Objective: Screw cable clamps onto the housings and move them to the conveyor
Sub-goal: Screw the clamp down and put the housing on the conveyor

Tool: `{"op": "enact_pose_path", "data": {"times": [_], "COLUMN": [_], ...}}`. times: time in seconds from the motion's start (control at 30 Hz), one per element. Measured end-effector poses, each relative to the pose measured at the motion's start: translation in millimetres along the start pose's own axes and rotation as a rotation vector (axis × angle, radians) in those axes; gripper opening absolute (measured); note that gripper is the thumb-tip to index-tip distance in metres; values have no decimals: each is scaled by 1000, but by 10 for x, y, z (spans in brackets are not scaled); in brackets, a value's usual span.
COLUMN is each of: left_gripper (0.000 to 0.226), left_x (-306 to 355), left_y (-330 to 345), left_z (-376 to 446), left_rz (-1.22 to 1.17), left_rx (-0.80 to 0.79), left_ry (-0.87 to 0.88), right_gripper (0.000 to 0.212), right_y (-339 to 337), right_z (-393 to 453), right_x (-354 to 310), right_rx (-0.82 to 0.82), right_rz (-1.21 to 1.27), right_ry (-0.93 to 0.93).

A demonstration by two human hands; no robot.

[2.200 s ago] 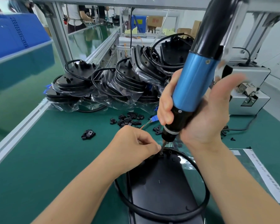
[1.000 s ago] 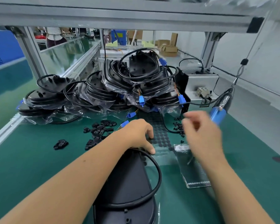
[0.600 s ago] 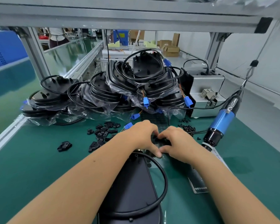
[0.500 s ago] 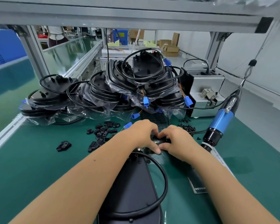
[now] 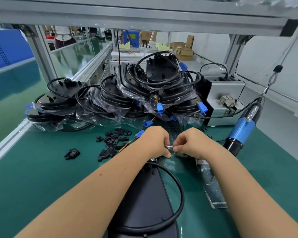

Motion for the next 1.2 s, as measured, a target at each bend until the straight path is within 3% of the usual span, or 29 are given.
{"op": "enact_pose_path", "data": {"times": [0.13,0.47,0.73,0.93,1.2], "left_gripper": [26,22,14,13,12], "left_x": [4,-129,-161,-136,-111], "left_y": [-21,-134,-192,-198,-188], "left_z": [3,-87,-114,-105,-99], "left_rz": [15,-123,-112,-76,-34], "left_rx": [13,28,51,60,66], "left_ry": [6,-70,-90,-86,-68], "right_gripper": [10,15,17,8,21], "right_y": [9,-15,20,70,85], "right_z": [37,77,12,3,64], "right_x": [-23,-85,-114,-96,-95], "right_rx": [-95,-44,-114,-13,-3], "right_rz": [29,-63,38,-17,-19], "right_ry": [34,37,0,-68,-47]}}
Point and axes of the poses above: each hand's wrist, its own z-axis towards the middle knuckle, its own y-axis out of the palm, x = y × z, the point moved 9 cm from there along z, towards the middle knuckle, and after that the axes turned 14 degrees about x, right-handed, at the moved point
